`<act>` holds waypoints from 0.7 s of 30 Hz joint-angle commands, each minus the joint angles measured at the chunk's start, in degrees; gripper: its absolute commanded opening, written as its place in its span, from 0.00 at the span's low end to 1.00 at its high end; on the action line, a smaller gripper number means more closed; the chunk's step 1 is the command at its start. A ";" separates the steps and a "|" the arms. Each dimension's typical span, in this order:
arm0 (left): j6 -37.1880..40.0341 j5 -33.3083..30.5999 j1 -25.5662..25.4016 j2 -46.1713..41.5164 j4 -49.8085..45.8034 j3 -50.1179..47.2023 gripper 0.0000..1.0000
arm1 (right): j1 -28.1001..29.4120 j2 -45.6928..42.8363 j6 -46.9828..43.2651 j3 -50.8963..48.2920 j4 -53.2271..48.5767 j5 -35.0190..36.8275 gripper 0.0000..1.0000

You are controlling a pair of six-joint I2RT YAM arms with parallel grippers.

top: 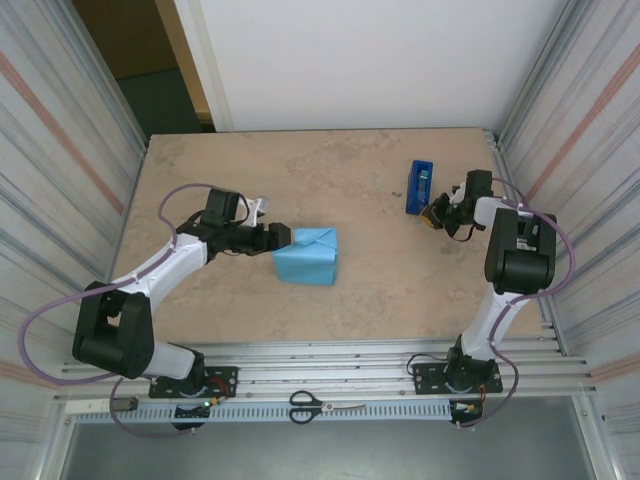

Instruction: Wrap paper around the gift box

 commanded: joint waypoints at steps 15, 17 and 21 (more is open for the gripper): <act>1.69 -1.15 -0.73 2.06 -5.50 -2.75 0.71 | -0.20 1.80 -3.48 1.32 -9.26 2.57 0.00; 1.69 -1.32 -0.75 1.91 -5.55 -2.79 0.71 | 0.27 -1.00 -3.90 0.58 -10.28 2.60 0.00; 1.46 -1.30 -0.73 1.62 -5.51 -2.90 0.71 | 1.39 -9.27 -4.64 -2.15 -12.10 -3.07 0.00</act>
